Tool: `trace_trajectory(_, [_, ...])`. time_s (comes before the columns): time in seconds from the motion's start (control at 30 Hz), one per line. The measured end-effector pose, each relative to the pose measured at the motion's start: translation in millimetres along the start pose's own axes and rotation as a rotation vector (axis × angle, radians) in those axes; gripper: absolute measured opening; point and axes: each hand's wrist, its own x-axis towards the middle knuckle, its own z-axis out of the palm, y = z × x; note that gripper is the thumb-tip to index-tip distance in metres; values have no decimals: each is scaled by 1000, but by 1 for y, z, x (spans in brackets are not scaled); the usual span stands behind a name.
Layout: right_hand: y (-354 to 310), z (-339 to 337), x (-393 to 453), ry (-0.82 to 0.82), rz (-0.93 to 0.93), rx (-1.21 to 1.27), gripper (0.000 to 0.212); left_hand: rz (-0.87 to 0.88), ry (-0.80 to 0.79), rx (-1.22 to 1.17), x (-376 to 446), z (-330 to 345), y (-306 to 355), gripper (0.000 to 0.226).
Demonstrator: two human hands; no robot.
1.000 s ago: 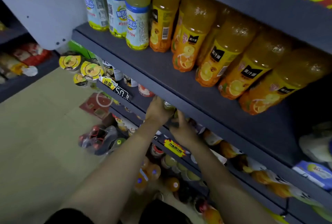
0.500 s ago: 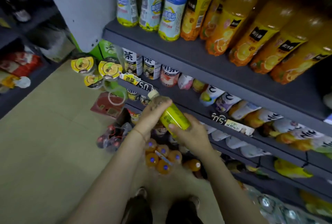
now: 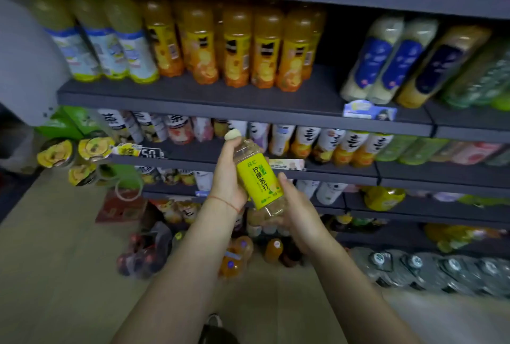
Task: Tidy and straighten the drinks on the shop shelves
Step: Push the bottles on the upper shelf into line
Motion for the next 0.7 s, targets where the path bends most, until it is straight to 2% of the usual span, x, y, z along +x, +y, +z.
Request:
trace_trajectory(0.17, [0, -143, -59, 61, -132, -71, 62, 34, -168, 177, -43, 133, -81, 20])
trace_trajectory(0.27, [-3, -233, -102, 39, -211, -59, 27, 106, -214, 311, -69, 214, -143, 34])
trace_trajectory(0.33, [-1, -288, -125, 46, -251, -39, 18, 169, -252, 403, -88, 264, -186, 27])
trace_trajectory(0.4, [2, -340, -140, 107, -299, -53, 25, 208, -290, 502, -105, 308, -225, 22])
trace_trajectory(0.5, [-1, -409, -156, 207, -345, -50, 34, 204, -379, 601, -120, 363, -272, 33])
trace_trajectory(0.63, [-6, -487, -160, 346, -375, 8, 37, 199, -463, 647, -110, 423, -322, 9])
trace_trajectory(0.7, [-7, -526, -152, 406, -366, -28, 47, 179, -492, 677, -95, 445, -351, 24])
